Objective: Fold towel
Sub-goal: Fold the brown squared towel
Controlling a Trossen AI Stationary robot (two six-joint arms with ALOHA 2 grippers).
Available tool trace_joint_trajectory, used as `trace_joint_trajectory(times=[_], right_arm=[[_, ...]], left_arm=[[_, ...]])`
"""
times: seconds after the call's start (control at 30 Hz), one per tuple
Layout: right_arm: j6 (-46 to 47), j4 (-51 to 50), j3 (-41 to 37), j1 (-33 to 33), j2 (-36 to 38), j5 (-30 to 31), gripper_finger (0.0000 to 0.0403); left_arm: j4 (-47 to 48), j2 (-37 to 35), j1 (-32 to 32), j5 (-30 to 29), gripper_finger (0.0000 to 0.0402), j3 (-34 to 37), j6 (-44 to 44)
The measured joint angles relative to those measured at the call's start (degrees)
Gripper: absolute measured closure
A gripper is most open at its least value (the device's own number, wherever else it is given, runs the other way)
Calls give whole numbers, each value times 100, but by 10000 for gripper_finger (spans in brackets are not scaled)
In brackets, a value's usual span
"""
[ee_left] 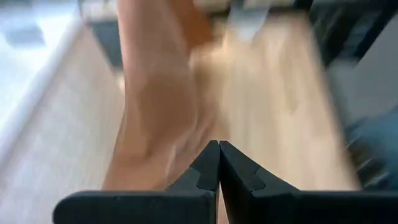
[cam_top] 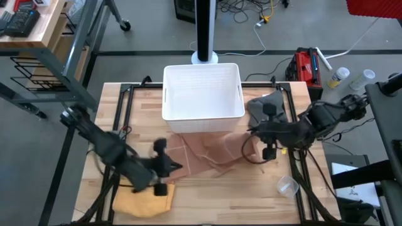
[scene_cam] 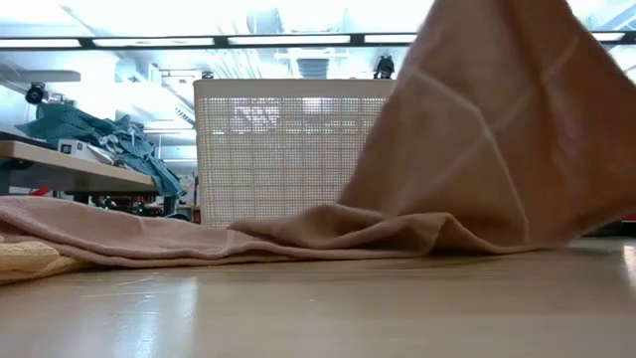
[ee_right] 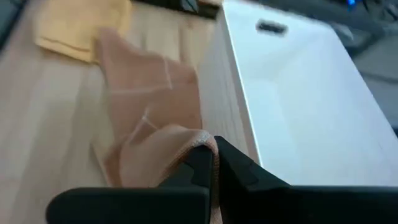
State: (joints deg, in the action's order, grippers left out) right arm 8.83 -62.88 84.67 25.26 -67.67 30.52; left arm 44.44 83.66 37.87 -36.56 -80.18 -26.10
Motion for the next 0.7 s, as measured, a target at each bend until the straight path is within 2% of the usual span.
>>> trace_joint_trajectory(times=[0.13,0.37,0.53,0.7], right_arm=[[385,6,-430,-2,6,147,403],[1194,11,-1115,-2,6,357,395],[1419,23,-1593,-22,6,544,357],[1458,215,-2044,-39,6,545,303]], left_arm=[[-11,309,-43,94,401,883,-813],[-368,471,-106,997,401,1871,-1910],[-1411,551,-173,1403,383,2400,-1993],[-1539,620,-226,1670,350,2623,-2005]])
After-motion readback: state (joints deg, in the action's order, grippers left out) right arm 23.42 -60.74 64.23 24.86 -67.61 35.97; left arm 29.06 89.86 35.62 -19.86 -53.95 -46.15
